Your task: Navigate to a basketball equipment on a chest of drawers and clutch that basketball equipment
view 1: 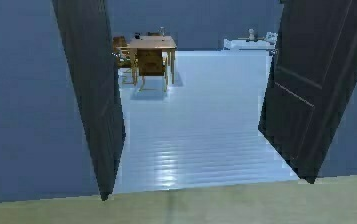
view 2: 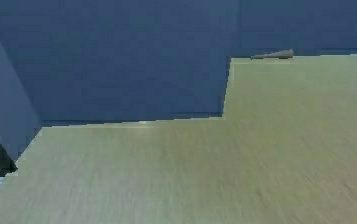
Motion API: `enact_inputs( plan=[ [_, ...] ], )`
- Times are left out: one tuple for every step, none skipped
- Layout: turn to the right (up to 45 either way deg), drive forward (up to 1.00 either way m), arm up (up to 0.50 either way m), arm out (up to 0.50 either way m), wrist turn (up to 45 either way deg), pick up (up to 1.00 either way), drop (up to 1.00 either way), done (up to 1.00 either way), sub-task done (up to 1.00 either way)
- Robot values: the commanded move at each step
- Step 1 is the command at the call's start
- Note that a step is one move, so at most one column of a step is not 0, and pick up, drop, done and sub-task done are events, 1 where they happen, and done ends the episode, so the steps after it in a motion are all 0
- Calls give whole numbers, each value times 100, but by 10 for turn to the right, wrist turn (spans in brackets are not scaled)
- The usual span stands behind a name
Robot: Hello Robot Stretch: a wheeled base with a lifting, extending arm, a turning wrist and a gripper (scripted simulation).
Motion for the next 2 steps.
enact_inputs(
  plan=[
    [0,100,0,0,0,0,0,0,0],
    [0,100,0,0,0,0,0,0,0]
  ],
)
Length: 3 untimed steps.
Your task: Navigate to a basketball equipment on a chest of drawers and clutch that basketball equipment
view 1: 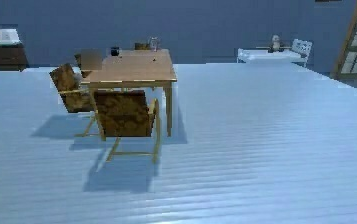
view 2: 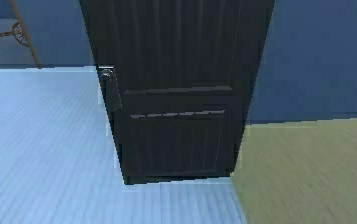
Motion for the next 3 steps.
enact_inputs(
  plan=[
    [0,40,0,0,0,0,0,0,0],
    [-450,0,0,0,0,0,0,0,0],
    [0,80,0,0,0,0,0,0,0]
  ],
)
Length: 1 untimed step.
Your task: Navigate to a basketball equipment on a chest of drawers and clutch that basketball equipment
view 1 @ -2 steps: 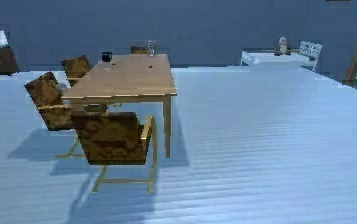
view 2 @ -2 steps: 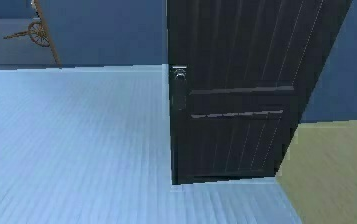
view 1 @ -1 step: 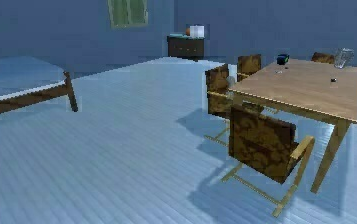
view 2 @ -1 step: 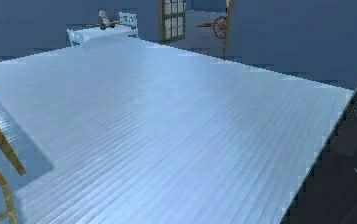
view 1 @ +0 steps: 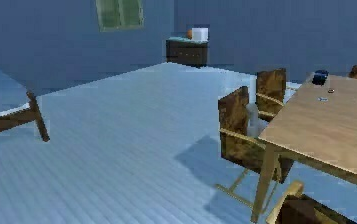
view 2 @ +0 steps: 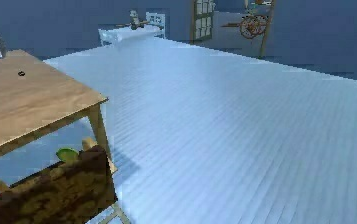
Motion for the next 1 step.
enact_inputs(
  plan=[
    [-450,0,0,0,0,0,0,0,0]
  ],
)
